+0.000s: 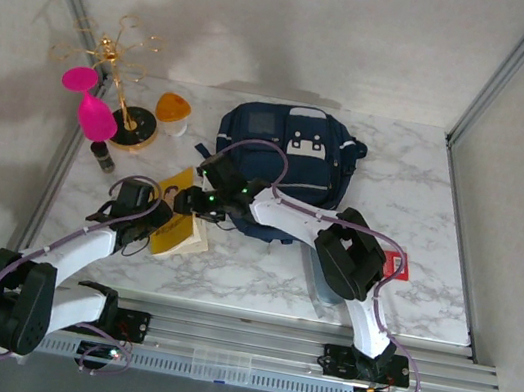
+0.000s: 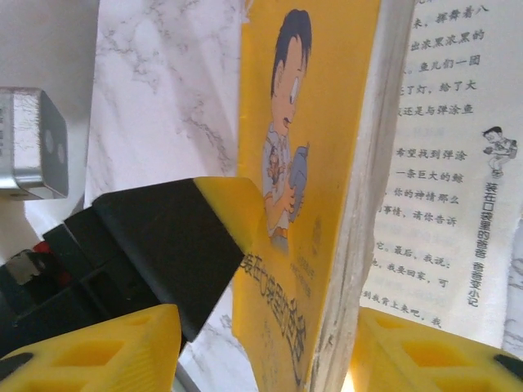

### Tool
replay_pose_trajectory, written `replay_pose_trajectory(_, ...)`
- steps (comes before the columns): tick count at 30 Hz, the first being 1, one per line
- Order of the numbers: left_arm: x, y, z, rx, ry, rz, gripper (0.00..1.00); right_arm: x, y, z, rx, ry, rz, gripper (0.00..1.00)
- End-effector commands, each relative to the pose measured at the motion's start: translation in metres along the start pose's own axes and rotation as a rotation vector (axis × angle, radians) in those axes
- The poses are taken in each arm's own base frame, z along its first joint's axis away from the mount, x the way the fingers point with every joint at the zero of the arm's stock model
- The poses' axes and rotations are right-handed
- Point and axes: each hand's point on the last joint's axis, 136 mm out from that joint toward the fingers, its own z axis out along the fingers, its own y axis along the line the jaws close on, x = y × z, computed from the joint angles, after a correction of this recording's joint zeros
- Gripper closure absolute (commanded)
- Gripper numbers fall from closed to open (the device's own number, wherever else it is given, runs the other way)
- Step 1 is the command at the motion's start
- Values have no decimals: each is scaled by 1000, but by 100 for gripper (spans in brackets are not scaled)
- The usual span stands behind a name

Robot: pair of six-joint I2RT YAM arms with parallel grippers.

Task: Pack the student bag
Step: Pick up the book from the middle-left of the table.

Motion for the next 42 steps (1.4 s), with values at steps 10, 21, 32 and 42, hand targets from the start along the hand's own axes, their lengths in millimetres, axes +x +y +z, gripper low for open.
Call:
replay_pose_trajectory(10, 23, 13, 6, -28, 80, -4, 47, 10, -11, -6, 42, 3, -45, 67)
replay_pose_trajectory(21, 21, 15, 5, -45, 70, 6, 46, 2, -10, -14, 84, -19, -92, 86)
replay_pose_trajectory(32, 0, -12, -13, 5, 28, 26, 30, -16, 31, -45, -29, -88, -147, 100)
replay_pose_trajectory(42, -42, -87, -74, 237, -39, 87, 11, -43, 66, -131, -219, -203, -182, 100)
